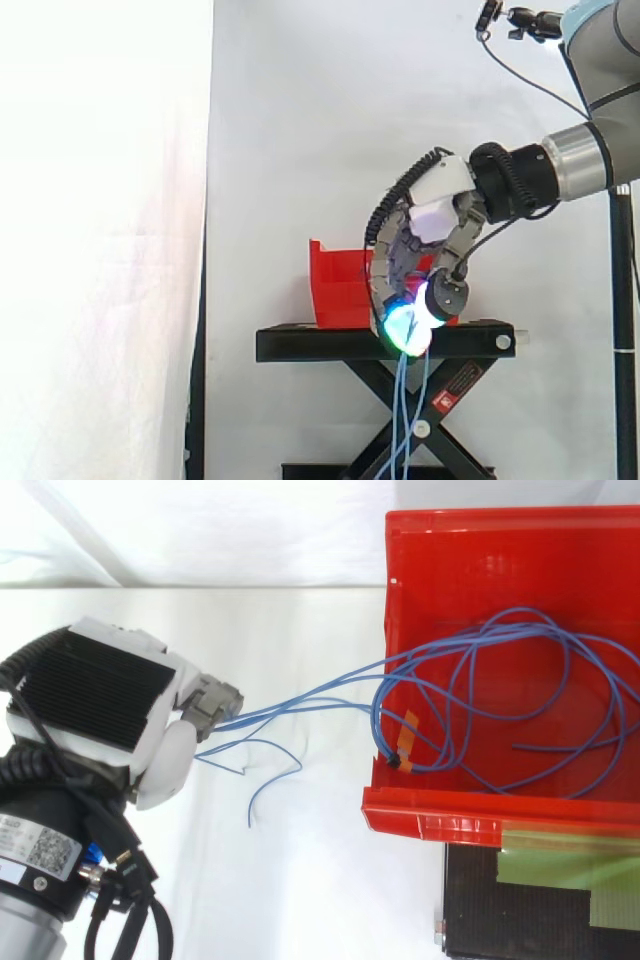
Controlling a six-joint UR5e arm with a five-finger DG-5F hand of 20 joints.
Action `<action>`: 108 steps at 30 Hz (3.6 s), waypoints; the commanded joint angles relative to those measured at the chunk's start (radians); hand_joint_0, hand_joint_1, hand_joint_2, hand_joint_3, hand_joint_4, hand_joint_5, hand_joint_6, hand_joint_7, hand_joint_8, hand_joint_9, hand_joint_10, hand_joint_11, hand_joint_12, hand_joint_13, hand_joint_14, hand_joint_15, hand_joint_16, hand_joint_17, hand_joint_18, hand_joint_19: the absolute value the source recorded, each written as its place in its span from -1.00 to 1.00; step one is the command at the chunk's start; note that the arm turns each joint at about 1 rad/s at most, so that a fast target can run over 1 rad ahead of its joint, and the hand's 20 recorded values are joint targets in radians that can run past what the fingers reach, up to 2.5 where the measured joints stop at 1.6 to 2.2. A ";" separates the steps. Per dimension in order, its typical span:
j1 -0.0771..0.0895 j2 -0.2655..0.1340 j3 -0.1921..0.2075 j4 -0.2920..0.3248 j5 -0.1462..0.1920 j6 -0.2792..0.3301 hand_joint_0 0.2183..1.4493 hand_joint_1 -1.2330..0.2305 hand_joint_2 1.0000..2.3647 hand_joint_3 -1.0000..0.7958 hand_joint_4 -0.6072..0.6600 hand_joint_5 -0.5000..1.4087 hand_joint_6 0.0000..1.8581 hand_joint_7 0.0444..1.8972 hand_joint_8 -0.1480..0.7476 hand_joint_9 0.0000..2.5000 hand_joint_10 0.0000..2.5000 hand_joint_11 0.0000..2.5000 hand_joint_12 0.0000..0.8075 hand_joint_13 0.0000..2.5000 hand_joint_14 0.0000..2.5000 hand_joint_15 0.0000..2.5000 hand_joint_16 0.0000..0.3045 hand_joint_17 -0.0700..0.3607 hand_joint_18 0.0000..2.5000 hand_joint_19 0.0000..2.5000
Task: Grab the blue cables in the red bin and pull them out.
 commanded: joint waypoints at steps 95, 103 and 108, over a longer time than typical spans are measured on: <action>0.020 0.000 0.043 -0.161 -0.017 0.658 0.11 -0.46 -1.00 -1.00 0.05 0.62 -0.45 -0.28 -0.17 -0.01 -0.97 -0.26 -0.34 0.28 0.58 -0.48 -0.79 -0.34 0.01 0.08; 0.020 0.000 0.055 -0.163 -0.023 0.603 0.11 -0.47 -1.00 -1.00 0.07 0.63 -0.50 -0.26 -0.21 0.06 -0.97 -0.12 -0.31 -0.05 1.00 -0.33 -0.78 -0.33 0.17 0.71; 0.020 0.000 0.054 -0.165 -0.023 0.601 0.12 -0.47 -1.00 -1.00 0.07 0.63 -0.51 -0.25 -0.21 0.06 -0.97 -0.09 -0.31 -0.09 1.00 -0.35 -0.76 -0.30 0.08 0.51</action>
